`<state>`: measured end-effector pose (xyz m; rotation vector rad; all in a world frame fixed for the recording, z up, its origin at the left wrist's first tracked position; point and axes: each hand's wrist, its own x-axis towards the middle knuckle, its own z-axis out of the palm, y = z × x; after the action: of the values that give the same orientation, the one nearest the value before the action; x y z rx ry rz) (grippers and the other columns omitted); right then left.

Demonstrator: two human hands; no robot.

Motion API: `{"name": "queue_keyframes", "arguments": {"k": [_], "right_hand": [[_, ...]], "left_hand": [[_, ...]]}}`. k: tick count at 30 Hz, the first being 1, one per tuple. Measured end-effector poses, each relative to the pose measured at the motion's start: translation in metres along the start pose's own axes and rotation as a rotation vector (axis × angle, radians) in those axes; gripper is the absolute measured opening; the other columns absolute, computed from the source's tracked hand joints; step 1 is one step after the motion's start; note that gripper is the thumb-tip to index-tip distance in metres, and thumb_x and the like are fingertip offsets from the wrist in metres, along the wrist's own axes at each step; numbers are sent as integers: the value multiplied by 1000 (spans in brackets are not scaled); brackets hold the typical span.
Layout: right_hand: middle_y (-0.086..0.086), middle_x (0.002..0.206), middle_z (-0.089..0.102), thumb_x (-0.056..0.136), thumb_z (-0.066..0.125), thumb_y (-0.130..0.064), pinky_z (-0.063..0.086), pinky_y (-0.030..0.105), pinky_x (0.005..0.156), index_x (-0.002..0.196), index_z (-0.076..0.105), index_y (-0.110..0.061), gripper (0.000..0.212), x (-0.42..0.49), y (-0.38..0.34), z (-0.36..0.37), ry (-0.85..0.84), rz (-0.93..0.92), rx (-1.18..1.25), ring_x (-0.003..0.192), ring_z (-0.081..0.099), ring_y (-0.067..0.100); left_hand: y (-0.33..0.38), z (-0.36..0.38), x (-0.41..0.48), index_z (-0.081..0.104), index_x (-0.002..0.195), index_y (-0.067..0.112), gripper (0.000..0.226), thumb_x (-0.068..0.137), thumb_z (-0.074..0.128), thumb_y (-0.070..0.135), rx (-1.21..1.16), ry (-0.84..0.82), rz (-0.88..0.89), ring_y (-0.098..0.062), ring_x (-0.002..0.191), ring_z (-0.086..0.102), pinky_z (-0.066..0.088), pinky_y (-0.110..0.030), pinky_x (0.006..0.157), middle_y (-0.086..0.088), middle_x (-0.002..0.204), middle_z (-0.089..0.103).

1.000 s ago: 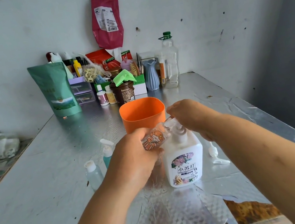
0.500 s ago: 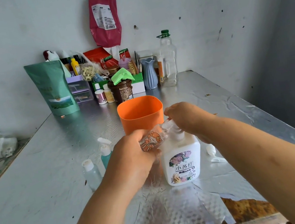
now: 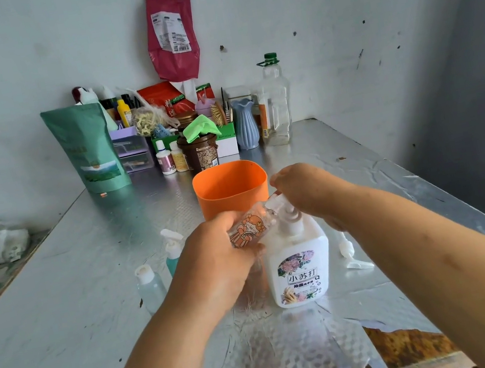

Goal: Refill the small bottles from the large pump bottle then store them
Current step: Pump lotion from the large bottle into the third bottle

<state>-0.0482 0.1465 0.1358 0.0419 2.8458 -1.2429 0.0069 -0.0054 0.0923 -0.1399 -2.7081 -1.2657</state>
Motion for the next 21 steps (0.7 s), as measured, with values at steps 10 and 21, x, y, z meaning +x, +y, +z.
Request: {"name": "queue_keyframes", "arguments": {"k": [10,21], "right_hand": [[24,123,57,101,31,-9,47,41,94,122,54,3,34,8,9,10,-12,-20,-74,114,55,37],[28,122,56,101,30,-19,46,41,92,118,55,6,40,8,5,-1,-6,-72,-81,114,54,40]], "left_hand": [[-6,3,1,68,109,34,31,81,78,25,4,-9,-24,-2,88,66,52,-27,78,18,96,72],[3,-1,0,67,109,34,33,80,79,24,20,12,-12,-7,90,67,54,-35,83,16,96,72]]}}
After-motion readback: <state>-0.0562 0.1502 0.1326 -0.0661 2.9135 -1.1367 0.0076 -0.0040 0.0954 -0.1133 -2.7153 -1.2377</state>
